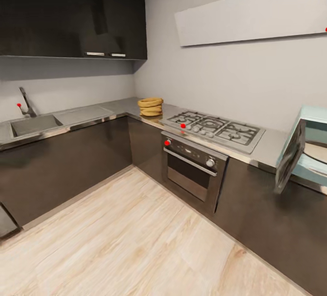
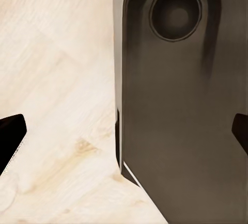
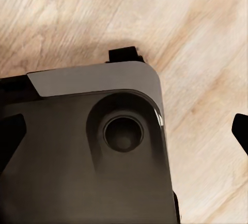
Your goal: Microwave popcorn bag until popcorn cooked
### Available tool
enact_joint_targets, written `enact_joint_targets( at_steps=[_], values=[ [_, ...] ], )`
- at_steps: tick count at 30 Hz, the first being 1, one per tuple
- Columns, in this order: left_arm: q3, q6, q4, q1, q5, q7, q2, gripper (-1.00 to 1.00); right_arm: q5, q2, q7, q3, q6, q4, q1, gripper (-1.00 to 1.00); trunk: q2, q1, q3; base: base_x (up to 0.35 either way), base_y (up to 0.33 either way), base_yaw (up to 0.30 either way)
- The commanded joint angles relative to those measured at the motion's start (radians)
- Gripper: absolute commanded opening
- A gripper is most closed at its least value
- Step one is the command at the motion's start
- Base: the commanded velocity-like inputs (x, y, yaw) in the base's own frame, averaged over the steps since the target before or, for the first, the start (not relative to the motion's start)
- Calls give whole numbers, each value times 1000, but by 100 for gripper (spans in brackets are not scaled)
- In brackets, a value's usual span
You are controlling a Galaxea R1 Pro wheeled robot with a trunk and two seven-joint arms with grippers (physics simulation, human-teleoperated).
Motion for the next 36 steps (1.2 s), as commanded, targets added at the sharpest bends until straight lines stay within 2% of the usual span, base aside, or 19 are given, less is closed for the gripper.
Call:
enact_joint_targets(
  at_steps=[1, 8, 25, 36],
  values=[
    [1, -1, -2, 1, 0, 1, 0, 100, -8, 0, 0, 4, -7, 5, -2, 100, 0, 0, -1, 110, 282, 101],
    [1, -1, -2, 1, 0, 1, 0, 100, -8, 0, 1, 4, -7, 4, -2, 100, 0, 0, -1, 107, 282, -24],
    [1, -1, -2, 1, 0, 1, -1, 100, -8, 0, 1, 4, -7, 5, -2, 100, 0, 0, -1, 105, 282, -243],
    [1, -1, -2, 1, 0, 1, -1, 100, -8, 0, 1, 4, -9, 4, -2, 100, 0, 0, -1, 100, 282, -12]
  ],
)
